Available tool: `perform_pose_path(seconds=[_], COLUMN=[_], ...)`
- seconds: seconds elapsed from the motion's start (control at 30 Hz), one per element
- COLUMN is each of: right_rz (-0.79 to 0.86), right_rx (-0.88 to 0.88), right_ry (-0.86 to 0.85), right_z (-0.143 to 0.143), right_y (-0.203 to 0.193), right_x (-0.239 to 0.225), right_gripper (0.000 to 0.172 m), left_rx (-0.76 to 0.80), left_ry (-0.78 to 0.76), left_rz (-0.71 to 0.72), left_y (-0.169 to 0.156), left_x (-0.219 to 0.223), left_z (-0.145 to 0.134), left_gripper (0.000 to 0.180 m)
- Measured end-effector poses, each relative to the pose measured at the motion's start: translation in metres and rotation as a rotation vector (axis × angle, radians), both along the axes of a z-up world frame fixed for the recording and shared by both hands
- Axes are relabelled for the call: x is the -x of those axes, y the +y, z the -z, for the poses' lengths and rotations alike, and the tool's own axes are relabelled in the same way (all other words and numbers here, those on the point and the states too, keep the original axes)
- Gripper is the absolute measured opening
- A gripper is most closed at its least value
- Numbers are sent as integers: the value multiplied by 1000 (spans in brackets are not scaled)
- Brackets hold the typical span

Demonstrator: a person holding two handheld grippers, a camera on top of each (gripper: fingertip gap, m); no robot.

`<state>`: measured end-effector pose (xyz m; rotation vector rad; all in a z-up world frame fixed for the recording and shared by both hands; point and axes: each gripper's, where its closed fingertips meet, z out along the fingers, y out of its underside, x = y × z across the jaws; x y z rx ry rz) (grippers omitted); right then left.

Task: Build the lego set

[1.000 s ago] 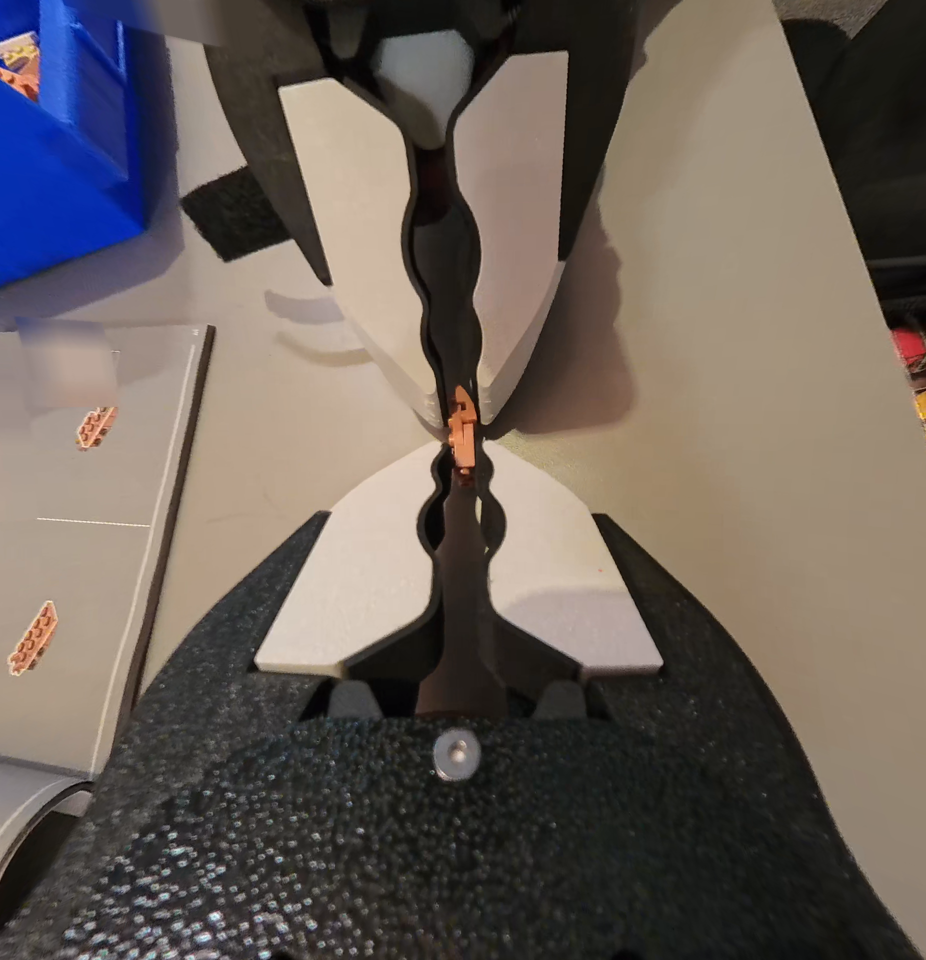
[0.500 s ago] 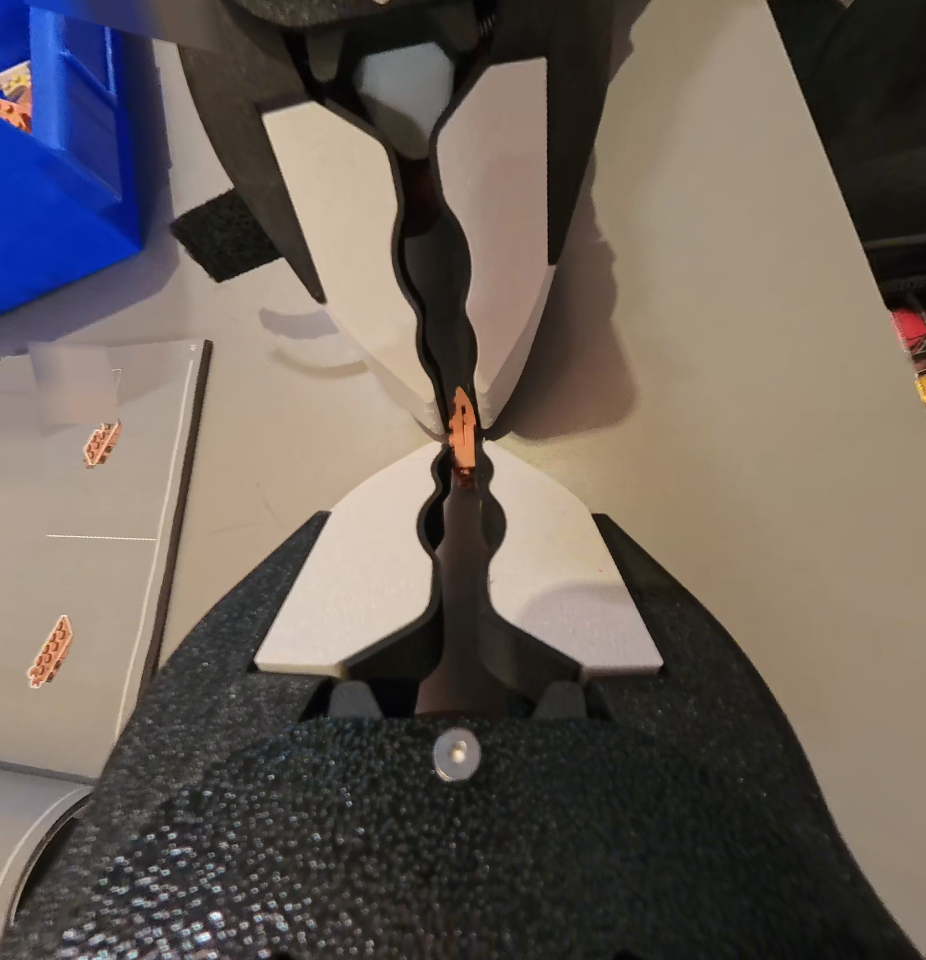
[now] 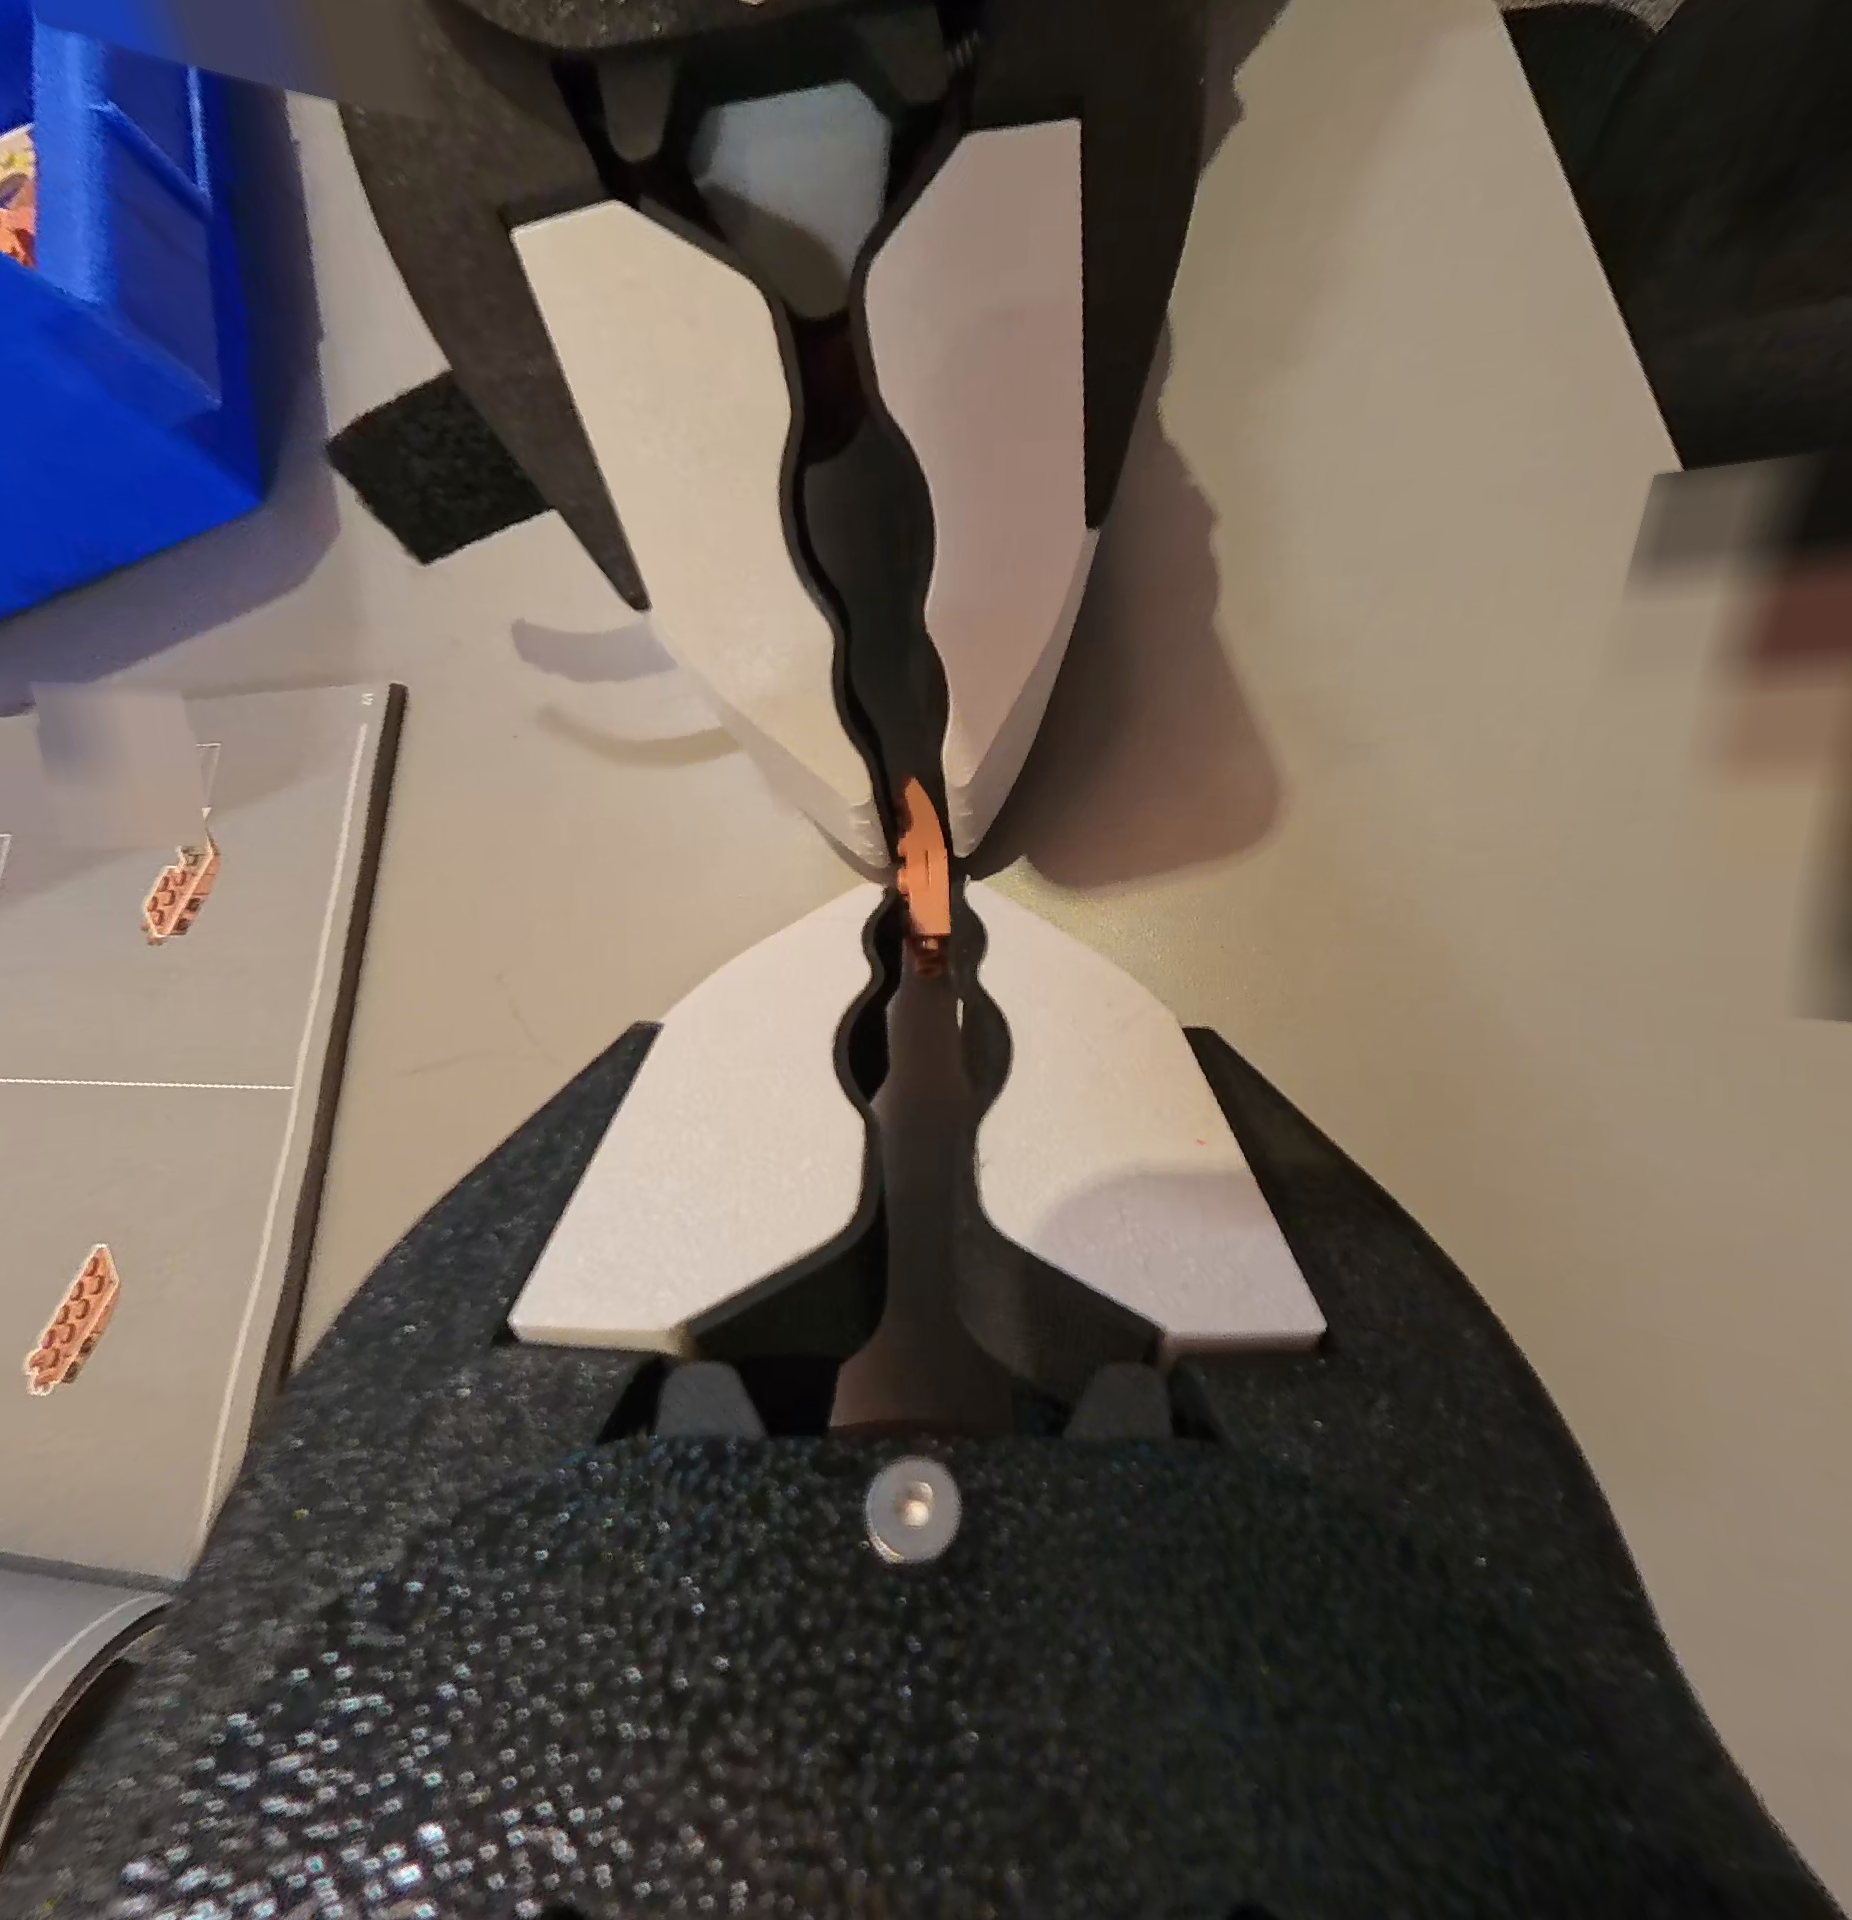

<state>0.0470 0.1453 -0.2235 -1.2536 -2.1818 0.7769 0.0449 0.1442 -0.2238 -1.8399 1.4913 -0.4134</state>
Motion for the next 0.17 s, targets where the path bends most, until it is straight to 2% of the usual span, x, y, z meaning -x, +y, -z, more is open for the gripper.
perform_pose_path(seconds=[0.1, 0.17], right_rz=[33, 39], right_rx=[-13, -31], right_ry=[30, 29], right_z=[0, 0], right_y=[4, 6], right_x=[3, 2], right_gripper=[8, 31], left_rx=[13, 39], left_ry=[-21, -65], left_rz=[-30, -59], left_y=[4, 7], left_x=[3, 4], left_z=[-1, -4], left_gripper=[8, 8])
